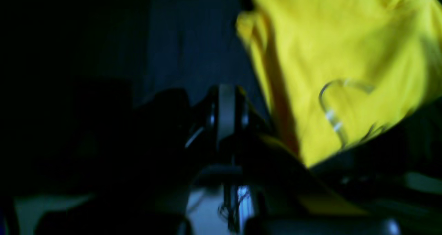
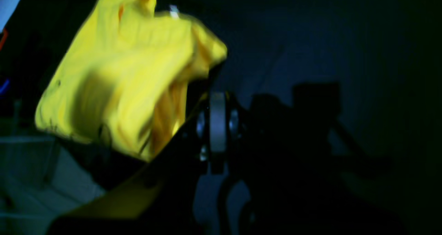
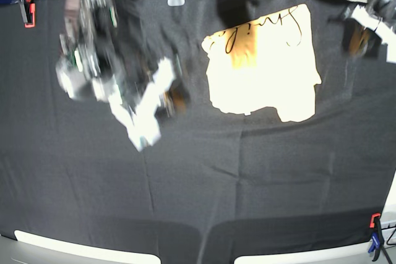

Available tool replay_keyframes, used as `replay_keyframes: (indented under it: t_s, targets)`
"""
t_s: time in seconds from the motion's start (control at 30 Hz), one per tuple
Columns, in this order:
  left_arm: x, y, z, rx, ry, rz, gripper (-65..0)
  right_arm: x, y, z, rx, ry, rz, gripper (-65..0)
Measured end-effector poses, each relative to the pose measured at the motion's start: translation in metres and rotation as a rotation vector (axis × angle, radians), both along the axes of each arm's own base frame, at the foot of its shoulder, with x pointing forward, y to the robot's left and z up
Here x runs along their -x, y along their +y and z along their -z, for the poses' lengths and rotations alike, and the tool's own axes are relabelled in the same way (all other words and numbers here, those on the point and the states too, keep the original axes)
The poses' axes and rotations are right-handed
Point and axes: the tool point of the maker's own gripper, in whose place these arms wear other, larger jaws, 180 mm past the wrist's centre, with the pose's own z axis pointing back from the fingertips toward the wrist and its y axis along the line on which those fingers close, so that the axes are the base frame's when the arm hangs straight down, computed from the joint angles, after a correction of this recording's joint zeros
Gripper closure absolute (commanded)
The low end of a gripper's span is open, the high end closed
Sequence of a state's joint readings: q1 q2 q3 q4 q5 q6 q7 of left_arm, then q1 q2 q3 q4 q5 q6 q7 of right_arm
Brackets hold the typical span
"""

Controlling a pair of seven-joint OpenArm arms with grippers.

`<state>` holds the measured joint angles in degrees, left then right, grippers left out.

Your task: Layout the t-shirt on the table in an organized manner, then fold the t-shirt properly

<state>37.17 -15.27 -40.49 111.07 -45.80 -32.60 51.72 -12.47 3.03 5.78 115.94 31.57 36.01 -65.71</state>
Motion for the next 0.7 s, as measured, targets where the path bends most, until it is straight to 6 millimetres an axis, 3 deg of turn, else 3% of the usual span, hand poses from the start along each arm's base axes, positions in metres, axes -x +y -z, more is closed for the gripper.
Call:
replay_keyframes:
  t_s: [0.3, 0.47, 0.6, 0.7]
  targets:
    - [0.077, 0.001, 0.024, -0.002, 0.22, 0.006, 0.0, 0.134, -0.031, 0.055, 0.197, 0.303, 0.031, 0.0]
    - [0.094, 0.002, 0.03, 0.009, 0.267, -0.004, 0.0, 0.193, -0.037, 0.07, 0.238, 0.452, 0.018, 0.0]
    - [0.123, 0.009, 0.061, 0.065, 0.366, -0.068, 0.0, 0.235, -0.041, 0.073, 0.254, 0.55, 0.0, 0.0]
    - [0.155, -0.007, 0.091, 0.163, 0.456, -0.043, 0.0, 0.268, -0.05, 0.078, 0.295, 0.635, -0.02, 0.0]
